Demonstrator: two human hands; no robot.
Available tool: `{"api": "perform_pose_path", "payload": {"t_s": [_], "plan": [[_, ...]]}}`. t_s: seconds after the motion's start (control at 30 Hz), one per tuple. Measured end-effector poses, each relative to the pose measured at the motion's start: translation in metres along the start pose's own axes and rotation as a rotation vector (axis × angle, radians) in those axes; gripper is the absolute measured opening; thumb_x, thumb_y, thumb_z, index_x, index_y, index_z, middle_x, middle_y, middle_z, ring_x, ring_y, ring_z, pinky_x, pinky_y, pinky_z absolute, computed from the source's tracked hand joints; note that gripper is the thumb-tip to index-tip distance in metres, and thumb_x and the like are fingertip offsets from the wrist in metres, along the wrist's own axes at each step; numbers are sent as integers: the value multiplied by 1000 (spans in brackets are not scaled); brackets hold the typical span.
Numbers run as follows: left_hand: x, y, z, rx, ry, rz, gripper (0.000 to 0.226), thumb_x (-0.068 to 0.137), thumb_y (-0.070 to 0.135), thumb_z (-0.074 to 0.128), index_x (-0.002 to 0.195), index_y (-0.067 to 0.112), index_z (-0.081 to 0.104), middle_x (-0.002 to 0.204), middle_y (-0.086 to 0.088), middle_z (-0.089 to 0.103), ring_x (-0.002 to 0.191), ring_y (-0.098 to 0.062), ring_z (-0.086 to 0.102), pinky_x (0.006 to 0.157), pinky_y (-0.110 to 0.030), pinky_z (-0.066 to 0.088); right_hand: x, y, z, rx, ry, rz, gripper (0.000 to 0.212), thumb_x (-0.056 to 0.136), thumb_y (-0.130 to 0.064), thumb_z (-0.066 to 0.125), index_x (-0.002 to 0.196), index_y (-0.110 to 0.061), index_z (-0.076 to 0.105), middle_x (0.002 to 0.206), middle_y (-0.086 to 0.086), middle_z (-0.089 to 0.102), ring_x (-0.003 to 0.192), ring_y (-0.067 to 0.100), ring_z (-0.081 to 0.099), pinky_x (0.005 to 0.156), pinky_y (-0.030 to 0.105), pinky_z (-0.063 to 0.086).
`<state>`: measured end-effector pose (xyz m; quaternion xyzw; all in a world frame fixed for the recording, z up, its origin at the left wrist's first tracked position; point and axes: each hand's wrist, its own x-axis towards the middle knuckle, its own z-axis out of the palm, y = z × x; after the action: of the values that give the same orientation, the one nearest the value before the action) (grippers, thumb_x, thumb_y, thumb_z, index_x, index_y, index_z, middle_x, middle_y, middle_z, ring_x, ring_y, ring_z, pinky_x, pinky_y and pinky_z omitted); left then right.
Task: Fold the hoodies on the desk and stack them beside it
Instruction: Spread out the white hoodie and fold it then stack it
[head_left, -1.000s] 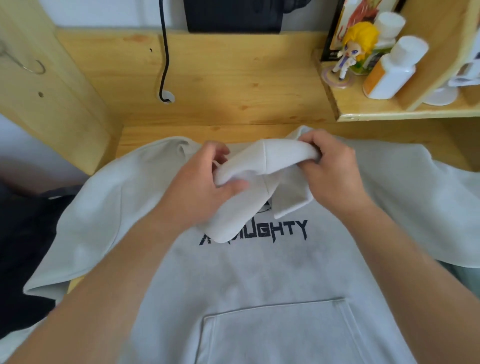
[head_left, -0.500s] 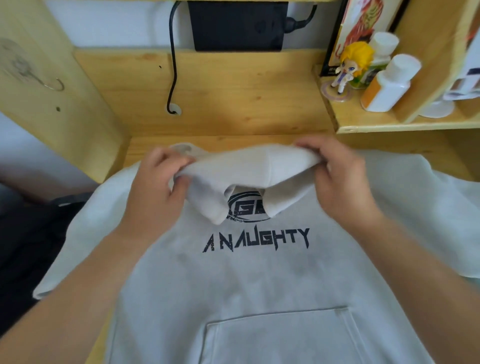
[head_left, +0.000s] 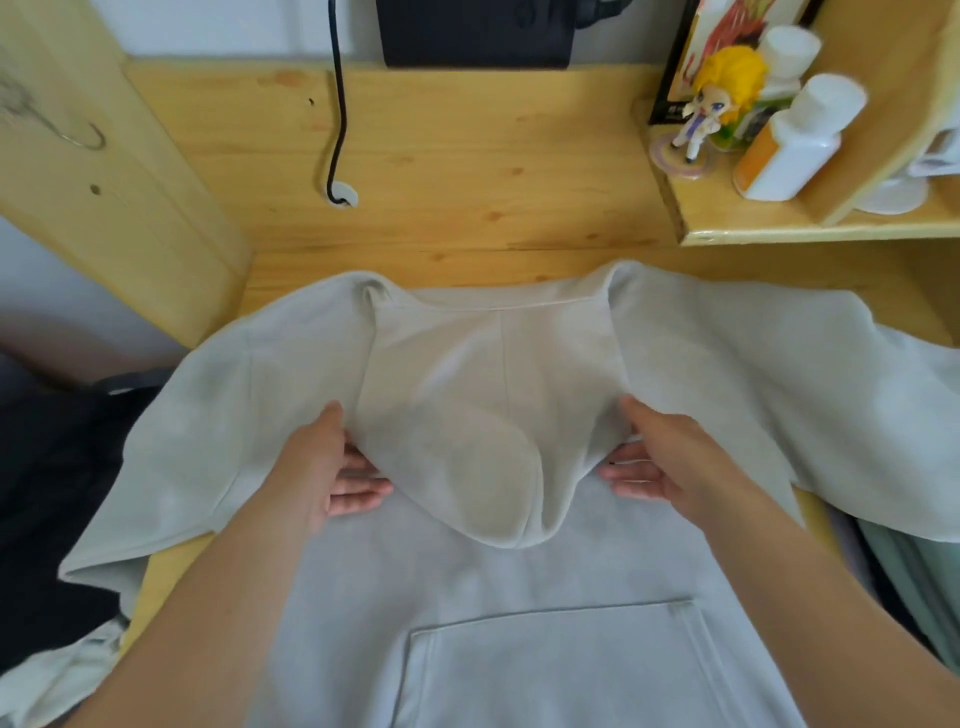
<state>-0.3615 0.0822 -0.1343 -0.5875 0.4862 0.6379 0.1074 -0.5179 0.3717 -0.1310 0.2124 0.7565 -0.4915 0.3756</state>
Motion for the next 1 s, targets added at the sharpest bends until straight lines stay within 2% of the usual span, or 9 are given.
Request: {"api": "perform_pose_path", "payload": {"t_s": [0.17,0.27,0.37,0.47,0.57,0.67,0.8,0.93,1.0], "plan": [[-6,17,8,-126,-187,16,17,101,20,60,114,9,63,104,-12,71,89,-29,72,68,-42,59,9,-14,2,339,-79,25,9,95,-15,67,99,-7,64,86,10,66,76,22,65,67,36,55],[5,20,0,-496,-241,166,38,82,-15,55,113,6,60,115,-15,70,107,-31,70,84,-42,62,13,-25,-7,529,-51,-129,18,92,0,60,105,-12,63,93,8,67,84,23,64,74,37,57],[13,14,-7,-714,-241,273,39,58,-15,48,89,8,55,105,-15,63,111,-33,63,88,-33,56,11,-25,-17,667,-23,-190,26,85,12,47,99,-4,62,91,12,65,85,26,63,70,34,62],[13,6,-5,-802,-228,219,20,68,-4,48,81,9,54,89,-11,60,87,-29,62,76,-34,56,15,-16,-19,810,-46,-101,18,76,8,44,80,-4,56,85,13,60,76,27,62,68,36,61],[13,9,-1,-609,-69,75,24,102,26,48,100,5,58,93,-11,64,79,-25,64,73,-38,56,18,-19,-14,604,-59,18,20,94,-26,62,101,-7,62,95,11,68,85,29,69,80,44,59],[10,24,3,-246,-38,83,29,104,42,52,97,15,62,85,-2,65,70,-17,59,66,-31,49,22,-27,-10,264,-142,20,34,90,-51,69,109,-22,69,100,2,78,95,23,73,82,41,58],[13,40,2,125,-140,152,19,96,39,68,109,25,68,104,4,73,94,-19,65,83,-35,50,28,-39,-9,113,-76,-138,28,93,-34,71,116,-17,68,111,4,75,100,21,70,82,36,57],[22,47,1,-6,-119,292,15,98,9,64,110,18,65,111,-5,72,97,-20,68,77,-35,55,44,-42,-8,216,158,-374,15,96,-16,67,111,-19,69,109,8,73,93,24,70,81,36,57],[32,39,1,1,37,421,23,95,5,63,113,19,64,111,-10,70,97,-25,68,83,-40,57,52,-38,-6,189,210,-407,19,96,-13,64,113,-20,69,109,9,70,95,29,68,82,36,55]]}}
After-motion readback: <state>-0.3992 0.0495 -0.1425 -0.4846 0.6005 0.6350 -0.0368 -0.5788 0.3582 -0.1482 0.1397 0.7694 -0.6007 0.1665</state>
